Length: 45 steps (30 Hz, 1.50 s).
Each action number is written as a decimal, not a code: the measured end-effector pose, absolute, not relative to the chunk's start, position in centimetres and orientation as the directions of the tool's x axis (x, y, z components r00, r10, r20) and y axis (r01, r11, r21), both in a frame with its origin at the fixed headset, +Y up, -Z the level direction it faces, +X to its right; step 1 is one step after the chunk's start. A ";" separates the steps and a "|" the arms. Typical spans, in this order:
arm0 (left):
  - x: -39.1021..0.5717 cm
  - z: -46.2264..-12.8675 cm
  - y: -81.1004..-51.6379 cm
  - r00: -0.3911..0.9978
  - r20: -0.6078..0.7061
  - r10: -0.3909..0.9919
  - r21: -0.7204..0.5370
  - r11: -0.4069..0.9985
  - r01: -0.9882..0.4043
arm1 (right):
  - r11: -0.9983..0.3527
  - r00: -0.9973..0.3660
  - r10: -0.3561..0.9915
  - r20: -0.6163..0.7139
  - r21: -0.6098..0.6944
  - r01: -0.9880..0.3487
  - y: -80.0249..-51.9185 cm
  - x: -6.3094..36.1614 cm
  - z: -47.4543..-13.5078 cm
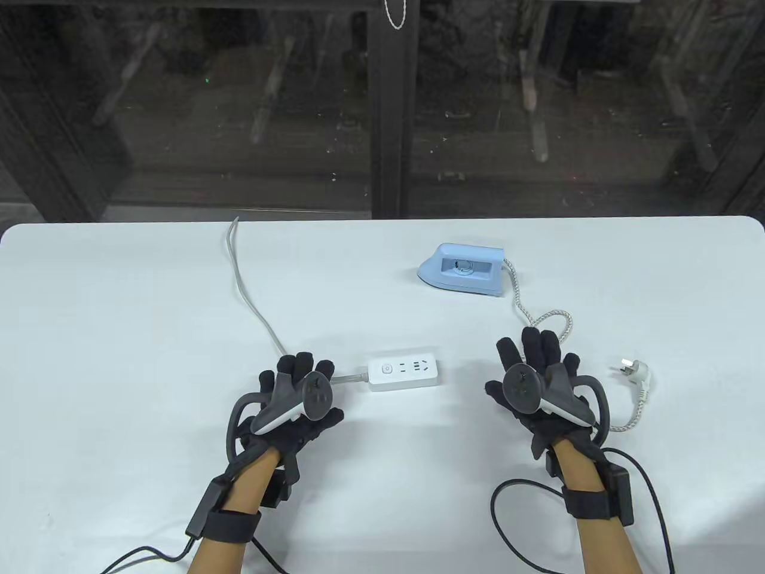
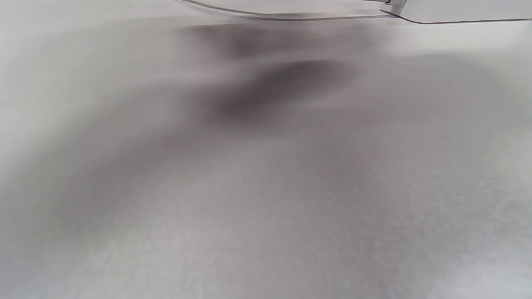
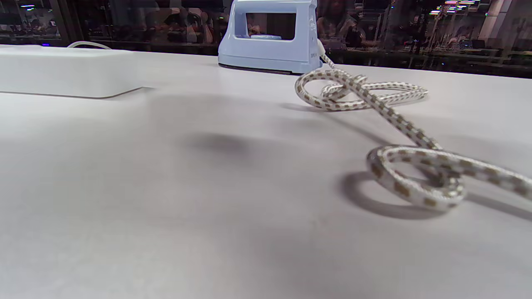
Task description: Plug the electric iron into the power strip
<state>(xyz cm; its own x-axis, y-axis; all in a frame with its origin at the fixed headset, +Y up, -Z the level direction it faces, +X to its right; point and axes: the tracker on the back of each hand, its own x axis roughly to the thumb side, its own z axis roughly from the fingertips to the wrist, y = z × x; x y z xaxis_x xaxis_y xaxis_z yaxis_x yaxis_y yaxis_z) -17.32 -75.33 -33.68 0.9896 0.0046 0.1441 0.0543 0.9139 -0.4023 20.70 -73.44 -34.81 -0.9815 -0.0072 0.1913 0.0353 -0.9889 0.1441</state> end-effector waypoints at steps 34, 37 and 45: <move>-7.7 -42.0 -75.6 0.967 0.238 -0.095 -0.474 0.857 0.201 | -0.983 -0.984 0.018 0.178 0.184 0.015 -73.5 20.9 -34.9; -7.4 -42.1 -75.5 0.965 0.241 -0.104 -0.461 0.863 0.208 | -0.983 -0.984 0.017 0.176 0.183 0.016 -73.6 20.9 -34.9; -6.9 -40.3 -74.3 0.940 0.338 -0.039 -0.379 0.909 0.174 | -0.982 -0.985 0.020 0.173 0.187 0.013 -73.7 20.9 -34.9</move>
<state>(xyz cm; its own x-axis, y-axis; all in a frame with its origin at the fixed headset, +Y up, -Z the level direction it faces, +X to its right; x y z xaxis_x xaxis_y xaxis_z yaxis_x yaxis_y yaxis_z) -6.95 -74.34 -40.33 0.9404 -0.0395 0.3377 0.1742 0.9089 -0.3789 20.90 -73.69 -34.93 -0.9847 0.0202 0.1732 0.0127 -0.9823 0.1870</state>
